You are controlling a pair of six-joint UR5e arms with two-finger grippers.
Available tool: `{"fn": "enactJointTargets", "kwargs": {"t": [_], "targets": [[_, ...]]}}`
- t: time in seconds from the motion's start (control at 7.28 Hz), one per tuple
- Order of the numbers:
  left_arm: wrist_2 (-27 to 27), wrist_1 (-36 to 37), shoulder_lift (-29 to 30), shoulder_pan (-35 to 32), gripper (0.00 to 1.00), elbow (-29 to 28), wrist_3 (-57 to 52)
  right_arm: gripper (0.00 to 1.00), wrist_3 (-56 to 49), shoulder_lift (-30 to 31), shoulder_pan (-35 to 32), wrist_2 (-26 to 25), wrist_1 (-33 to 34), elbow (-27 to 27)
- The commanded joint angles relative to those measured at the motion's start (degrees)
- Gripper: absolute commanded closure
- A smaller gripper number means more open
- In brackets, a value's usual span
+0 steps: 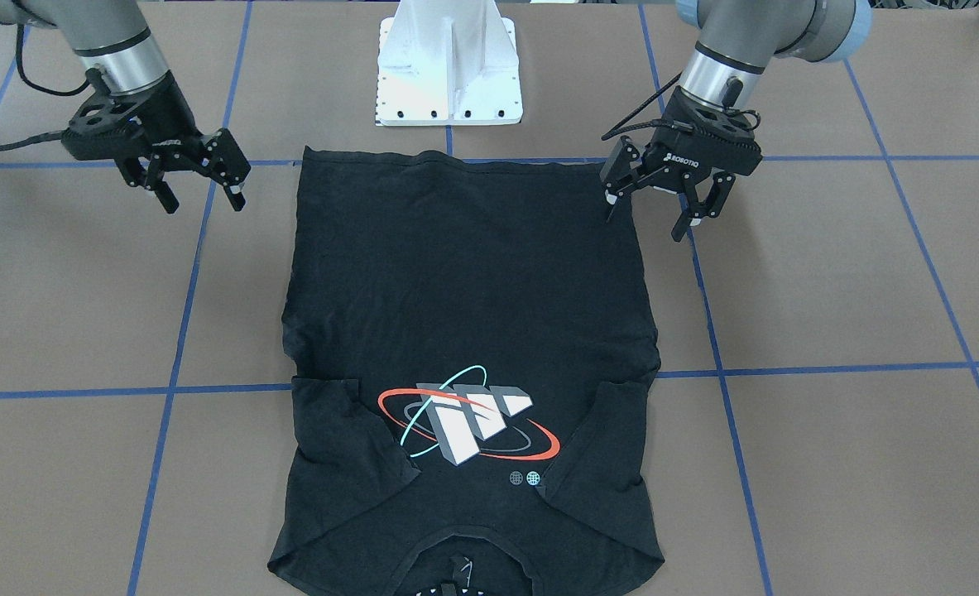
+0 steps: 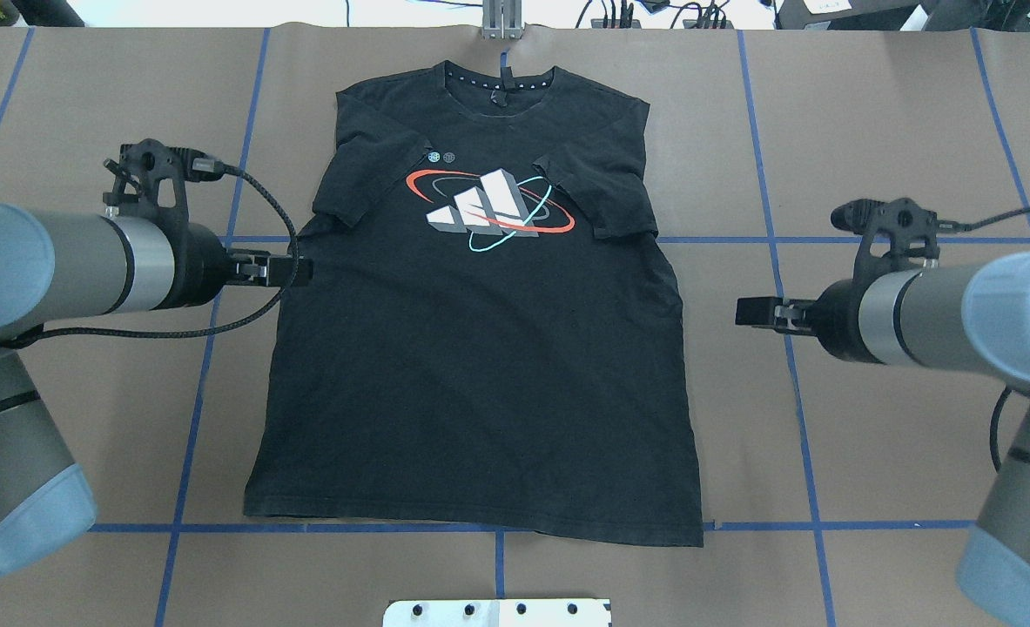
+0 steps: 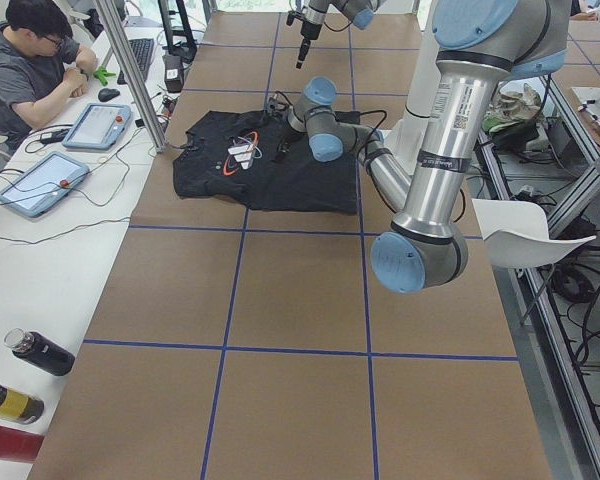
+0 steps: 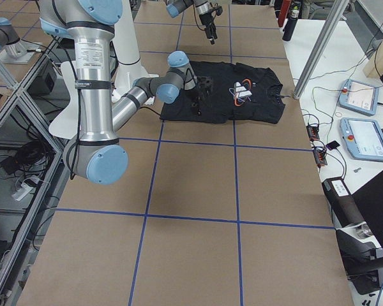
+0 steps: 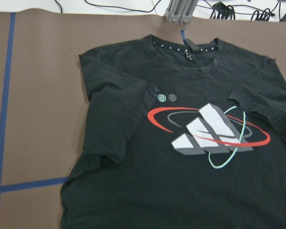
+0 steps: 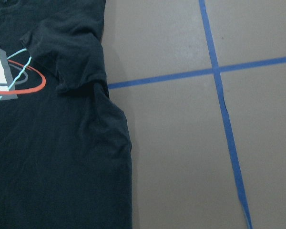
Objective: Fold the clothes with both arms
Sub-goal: 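Release the sleeve with the left gripper while both arms move toward the hem, then position both grippers at the hem corners nearest the robot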
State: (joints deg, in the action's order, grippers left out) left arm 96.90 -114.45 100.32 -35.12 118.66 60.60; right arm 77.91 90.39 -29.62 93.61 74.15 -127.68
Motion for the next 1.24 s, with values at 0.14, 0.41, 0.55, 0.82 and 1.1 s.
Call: {"fn": "enactJointTargets", "kwargs": {"t": [0.14, 0.41, 0.55, 0.82, 1.1], "targets": [[-7.31, -3.48, -9.42, 12.66, 0.0, 2.19, 8.27, 0.0, 11.01, 7.51, 17.97, -15.7, 0.12, -4.77], [-11.9, -3.76, -13.21, 20.5, 0.0, 2.02, 15.3, 0.0, 14.1, 7.35, 22.67, -20.56, 0.12, -4.77], [-12.17, -3.76, -13.31, 22.71, 0.0, 1.75, 17.16, 0.0, 14.11, 7.17, 22.77, -20.75, 0.12, -4.77], [-12.09, -3.76, -13.31, 25.36, 0.03, 1.31, 18.5, 0.0, 14.11, 7.08, 22.85, -20.84, 0.03, -4.86], [-11.83, -3.76, -13.31, 25.54, 0.27, 0.62, 18.5, 0.0, 14.02, 6.99, 22.94, -20.84, 0.03, -4.86]]}}
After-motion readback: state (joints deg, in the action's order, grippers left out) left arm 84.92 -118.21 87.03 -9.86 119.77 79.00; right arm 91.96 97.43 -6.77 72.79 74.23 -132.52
